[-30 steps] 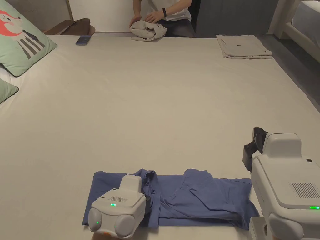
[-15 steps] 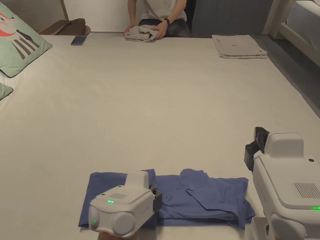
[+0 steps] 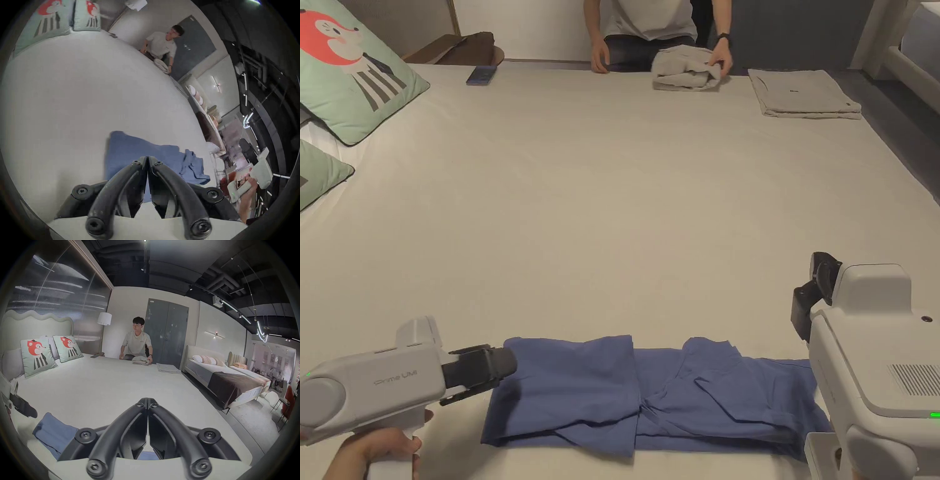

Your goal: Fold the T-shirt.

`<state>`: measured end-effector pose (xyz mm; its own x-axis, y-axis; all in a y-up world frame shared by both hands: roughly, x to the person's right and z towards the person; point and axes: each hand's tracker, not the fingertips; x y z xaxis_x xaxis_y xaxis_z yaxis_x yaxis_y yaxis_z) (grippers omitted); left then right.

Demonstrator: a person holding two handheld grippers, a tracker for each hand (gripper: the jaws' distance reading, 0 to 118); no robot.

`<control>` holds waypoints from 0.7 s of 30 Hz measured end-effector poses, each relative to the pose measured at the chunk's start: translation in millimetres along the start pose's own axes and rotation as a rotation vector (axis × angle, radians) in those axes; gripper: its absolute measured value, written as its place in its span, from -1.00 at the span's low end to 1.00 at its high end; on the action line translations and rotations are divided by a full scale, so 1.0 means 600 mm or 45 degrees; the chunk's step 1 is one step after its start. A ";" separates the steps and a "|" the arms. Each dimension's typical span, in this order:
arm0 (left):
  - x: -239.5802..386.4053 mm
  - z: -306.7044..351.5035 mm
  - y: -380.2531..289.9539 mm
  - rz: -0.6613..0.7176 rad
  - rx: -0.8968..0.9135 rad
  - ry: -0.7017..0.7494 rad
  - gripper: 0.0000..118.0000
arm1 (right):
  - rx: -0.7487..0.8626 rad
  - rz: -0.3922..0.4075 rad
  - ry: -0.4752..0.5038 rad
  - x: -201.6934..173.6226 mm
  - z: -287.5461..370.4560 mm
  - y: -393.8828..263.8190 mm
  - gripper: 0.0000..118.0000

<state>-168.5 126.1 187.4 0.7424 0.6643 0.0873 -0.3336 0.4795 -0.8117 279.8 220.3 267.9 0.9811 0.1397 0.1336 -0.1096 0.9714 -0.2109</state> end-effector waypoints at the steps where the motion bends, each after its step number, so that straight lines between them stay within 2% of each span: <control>1: -0.015 0.000 0.001 0.009 -0.003 -0.009 -0.99 | -0.004 0.004 0.003 -0.002 -0.001 0.000 -1.00; 2: -0.029 -0.001 0.002 0.060 -0.026 -0.026 -0.94 | -0.005 0.007 0.005 -0.004 -0.002 -0.001 -1.00; 3: -0.043 -0.006 0.004 0.111 -0.063 -0.067 -0.59 | -0.008 0.010 0.009 -0.006 -0.003 -0.001 -1.00; 5: -0.062 -0.011 0.002 0.190 -0.054 -0.086 0.38 | -0.015 0.017 0.009 -0.009 -0.005 -0.002 -1.00; 6: -0.066 -0.015 0.001 0.181 -0.057 -0.084 0.80 | -0.017 0.021 0.008 -0.010 -0.007 -0.002 -1.00; 7: -0.073 -0.019 0.003 0.189 -0.074 -0.093 0.88 | -0.021 0.025 0.006 -0.011 -0.008 -0.002 -1.00; 12: -0.104 -0.044 0.002 0.327 -0.147 -0.191 0.86 | -0.030 0.036 -0.001 -0.011 -0.013 -0.001 -1.00; 14: -0.113 -0.057 0.000 0.343 -0.156 -0.212 0.78 | -0.033 0.040 -0.006 -0.011 -0.014 -0.001 -1.00; 18: -0.109 -0.077 -0.003 0.350 -0.178 -0.237 0.12 | -0.040 0.044 -0.014 -0.009 -0.016 -0.003 -1.00; 19: -0.110 -0.085 0.001 0.342 -0.196 -0.234 0.00 | -0.044 0.045 -0.015 -0.008 -0.017 -0.003 -1.00; 21: -0.102 -0.100 -0.003 0.312 -0.227 -0.209 -0.04 | -0.046 0.048 -0.019 -0.007 -0.016 -0.004 -1.00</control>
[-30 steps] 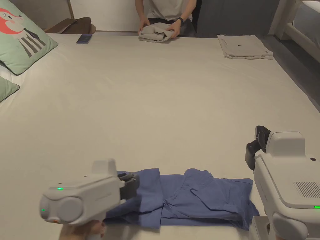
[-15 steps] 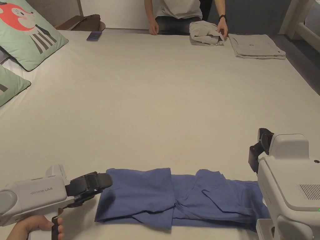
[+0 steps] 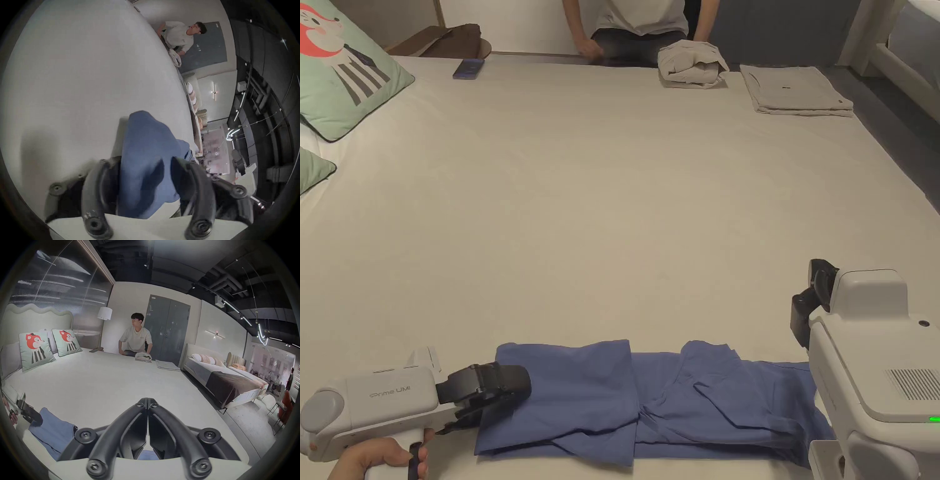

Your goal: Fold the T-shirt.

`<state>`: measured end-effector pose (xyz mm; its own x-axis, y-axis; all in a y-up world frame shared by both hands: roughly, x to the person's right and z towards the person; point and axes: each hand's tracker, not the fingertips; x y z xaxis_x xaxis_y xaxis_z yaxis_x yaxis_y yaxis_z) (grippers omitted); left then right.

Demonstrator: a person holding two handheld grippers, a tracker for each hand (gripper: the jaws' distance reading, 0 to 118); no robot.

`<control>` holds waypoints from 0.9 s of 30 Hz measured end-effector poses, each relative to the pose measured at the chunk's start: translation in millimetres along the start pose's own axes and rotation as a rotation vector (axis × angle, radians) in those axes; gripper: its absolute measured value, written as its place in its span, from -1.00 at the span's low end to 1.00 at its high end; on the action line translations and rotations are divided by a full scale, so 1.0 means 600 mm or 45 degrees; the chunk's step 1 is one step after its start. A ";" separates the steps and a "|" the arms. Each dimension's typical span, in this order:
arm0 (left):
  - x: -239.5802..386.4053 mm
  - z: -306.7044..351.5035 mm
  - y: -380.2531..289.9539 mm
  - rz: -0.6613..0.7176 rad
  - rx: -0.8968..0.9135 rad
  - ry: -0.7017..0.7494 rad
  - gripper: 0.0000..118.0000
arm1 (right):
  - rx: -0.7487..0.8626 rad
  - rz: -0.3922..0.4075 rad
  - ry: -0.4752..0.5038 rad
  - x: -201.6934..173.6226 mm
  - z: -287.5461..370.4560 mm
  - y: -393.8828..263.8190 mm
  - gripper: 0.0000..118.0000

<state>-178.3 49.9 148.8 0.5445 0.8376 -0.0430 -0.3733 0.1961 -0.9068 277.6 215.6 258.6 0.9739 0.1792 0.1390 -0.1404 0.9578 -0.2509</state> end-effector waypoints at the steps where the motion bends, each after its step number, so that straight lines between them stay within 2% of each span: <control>1: 0.004 -0.005 -0.002 -0.020 -0.002 0.017 -0.08 | 0.000 0.002 -0.001 0.001 0.001 0.000 -1.00; 5: 0.012 -0.005 -0.005 -0.053 0.012 0.056 -0.78 | 0.002 -0.001 -0.012 0.009 0.001 0.001 -1.00; 7: 0.015 0.003 -0.008 -0.049 0.021 0.038 -0.86 | 0.000 -0.001 -0.013 0.010 0.000 0.001 -1.00; 16: 0.066 0.067 -0.003 -0.259 0.056 0.208 -0.88 | 0.018 -0.017 0.006 0.008 0.007 0.006 -1.00; 22: 0.059 0.133 0.018 -0.283 0.129 0.339 -0.88 | 0.029 -0.020 0.030 0.006 0.011 0.005 -1.00; 27: 0.080 0.148 0.018 -0.316 0.152 0.441 -0.88 | 0.043 -0.030 0.044 0.007 0.015 0.006 -1.00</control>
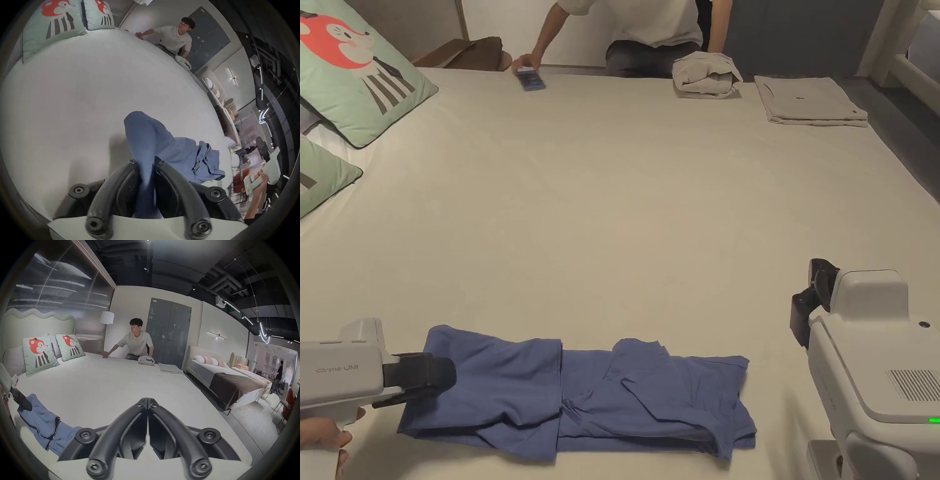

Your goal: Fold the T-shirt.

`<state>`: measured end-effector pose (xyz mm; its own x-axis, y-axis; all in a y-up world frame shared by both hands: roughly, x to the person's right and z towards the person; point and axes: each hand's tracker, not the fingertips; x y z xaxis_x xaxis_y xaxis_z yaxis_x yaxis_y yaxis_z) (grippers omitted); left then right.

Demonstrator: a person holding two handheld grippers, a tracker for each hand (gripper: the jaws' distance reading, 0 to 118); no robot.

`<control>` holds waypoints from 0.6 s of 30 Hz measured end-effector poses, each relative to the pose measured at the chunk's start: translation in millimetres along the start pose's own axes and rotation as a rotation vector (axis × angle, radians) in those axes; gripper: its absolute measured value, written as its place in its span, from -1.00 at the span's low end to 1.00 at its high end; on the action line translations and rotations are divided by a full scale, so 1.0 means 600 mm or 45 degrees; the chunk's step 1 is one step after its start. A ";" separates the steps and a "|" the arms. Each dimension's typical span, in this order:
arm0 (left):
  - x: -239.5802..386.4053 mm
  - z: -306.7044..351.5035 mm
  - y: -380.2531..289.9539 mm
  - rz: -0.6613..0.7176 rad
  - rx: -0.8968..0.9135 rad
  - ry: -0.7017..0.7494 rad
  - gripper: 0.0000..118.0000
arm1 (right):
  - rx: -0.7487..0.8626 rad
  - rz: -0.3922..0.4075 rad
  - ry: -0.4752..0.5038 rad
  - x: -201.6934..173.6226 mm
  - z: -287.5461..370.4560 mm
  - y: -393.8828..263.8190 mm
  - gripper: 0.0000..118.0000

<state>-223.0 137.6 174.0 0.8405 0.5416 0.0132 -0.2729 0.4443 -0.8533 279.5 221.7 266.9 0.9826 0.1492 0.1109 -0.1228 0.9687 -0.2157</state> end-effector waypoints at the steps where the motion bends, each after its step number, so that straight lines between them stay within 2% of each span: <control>1: 0.013 -0.002 0.000 -0.023 -0.002 0.017 -0.88 | 0.002 -0.005 0.002 0.001 0.001 0.000 -1.00; 4: 0.088 -0.008 -0.004 -0.130 0.003 0.160 -0.88 | 0.007 -0.019 0.006 0.002 0.003 0.000 -1.00; 7: 0.178 -0.020 -0.008 -0.259 -0.005 0.181 -0.88 | 0.009 -0.025 0.015 0.005 0.003 -0.002 -1.00; 10: 0.263 -0.044 -0.019 -0.435 -0.037 0.120 -0.88 | 0.011 -0.032 0.016 0.012 0.005 -0.004 -1.00; 18: 0.399 -0.159 -0.059 -0.532 -0.177 -0.009 -0.87 | 0.006 -0.054 0.002 0.037 0.009 -0.013 -1.00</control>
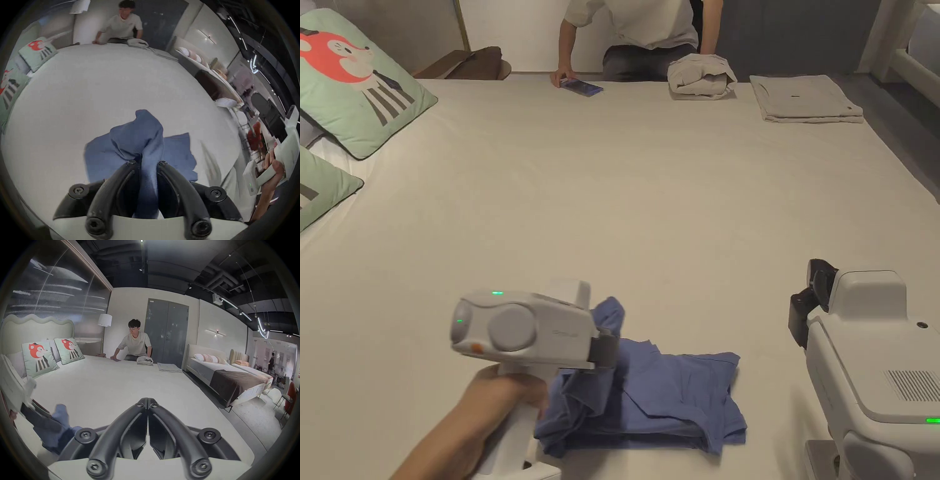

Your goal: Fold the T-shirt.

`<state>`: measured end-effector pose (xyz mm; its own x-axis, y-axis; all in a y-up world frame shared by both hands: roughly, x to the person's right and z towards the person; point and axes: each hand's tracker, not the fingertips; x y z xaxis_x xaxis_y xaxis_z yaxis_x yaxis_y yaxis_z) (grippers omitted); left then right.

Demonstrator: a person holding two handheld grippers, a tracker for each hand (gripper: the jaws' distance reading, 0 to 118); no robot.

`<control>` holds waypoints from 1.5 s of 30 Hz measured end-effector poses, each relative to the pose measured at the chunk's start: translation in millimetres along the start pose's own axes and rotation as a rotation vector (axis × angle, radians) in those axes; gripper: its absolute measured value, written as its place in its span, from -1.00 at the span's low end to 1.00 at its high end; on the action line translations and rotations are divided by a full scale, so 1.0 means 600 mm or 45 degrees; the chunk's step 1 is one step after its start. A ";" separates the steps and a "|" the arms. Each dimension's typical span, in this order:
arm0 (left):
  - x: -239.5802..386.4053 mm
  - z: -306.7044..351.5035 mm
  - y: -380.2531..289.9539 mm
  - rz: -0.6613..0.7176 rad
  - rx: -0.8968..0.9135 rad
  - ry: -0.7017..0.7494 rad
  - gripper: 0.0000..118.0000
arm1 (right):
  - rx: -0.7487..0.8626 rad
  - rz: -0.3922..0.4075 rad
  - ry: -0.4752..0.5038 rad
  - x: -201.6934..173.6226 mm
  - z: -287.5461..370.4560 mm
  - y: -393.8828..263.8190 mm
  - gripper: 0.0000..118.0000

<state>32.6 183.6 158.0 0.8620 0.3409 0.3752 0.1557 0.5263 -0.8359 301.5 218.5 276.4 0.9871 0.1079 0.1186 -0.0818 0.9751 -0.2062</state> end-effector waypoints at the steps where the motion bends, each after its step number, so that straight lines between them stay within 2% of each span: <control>1: 0.019 -0.017 0.000 -0.018 -0.023 -0.012 -0.87 | 0.000 -0.003 -0.004 0.004 0.000 -0.001 -1.00; 7: 0.090 -0.118 -0.008 -0.090 -0.097 0.057 -0.87 | -0.007 -0.006 -0.031 0.022 0.003 -0.006 -1.00; 12: 0.117 -0.161 -0.026 -0.107 -0.119 0.110 -0.87 | -0.022 -0.002 -0.054 0.033 0.004 -0.011 -1.00; 16: 0.120 -0.166 -0.027 -0.104 -0.115 0.099 -0.68 | -0.032 -0.005 -0.065 0.036 0.004 -0.013 -1.00; 17: 0.121 -0.161 -0.027 -0.067 -0.114 0.033 -0.40 | -0.032 -0.006 -0.066 0.035 0.004 -0.013 -1.00; 18: 0.120 -0.156 -0.026 -0.030 -0.101 -0.038 0.07 | -0.032 -0.006 -0.068 0.035 0.005 -0.014 -1.00; 19: 0.121 -0.150 -0.027 -0.004 -0.081 -0.091 0.41 | -0.034 -0.003 -0.067 0.034 0.004 -0.014 -1.00; 20: 0.123 -0.143 -0.027 0.008 -0.061 -0.118 0.70 | -0.036 0.000 -0.067 0.033 0.004 -0.013 -1.00; 21: 0.127 -0.133 -0.026 0.019 -0.026 -0.134 0.88 | -0.036 0.001 -0.066 0.032 0.004 -0.013 -1.00; 27: 0.103 -0.047 -0.028 0.110 0.318 -0.147 0.86 | -0.031 0.003 -0.065 0.029 0.006 -0.009 -1.00; 31: 0.082 0.006 -0.051 0.025 0.654 0.082 0.81 | -0.027 0.012 -0.058 0.026 0.006 -0.006 -1.00; 32: 0.078 0.012 -0.055 -0.013 0.676 0.131 0.66 | -0.026 0.013 -0.055 0.025 0.006 -0.006 -1.00; 35: 0.068 0.011 -0.071 -0.088 0.702 0.267 -0.84 | -0.024 0.013 -0.047 0.020 0.006 -0.004 -1.00; 36: 0.064 0.003 -0.076 -0.105 0.676 0.320 -0.99 | -0.026 0.012 -0.043 0.018 0.006 -0.004 -1.00; 45: 0.057 -0.074 -0.136 -0.142 0.465 0.277 -1.00 | -0.033 0.011 -0.028 0.014 0.006 -0.008 -1.00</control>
<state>70.8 117.6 221.0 0.9372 0.1152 0.3292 0.1062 0.8048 -0.5840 309.8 215.6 281.8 0.9830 0.1212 0.1382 -0.0868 0.9687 -0.2325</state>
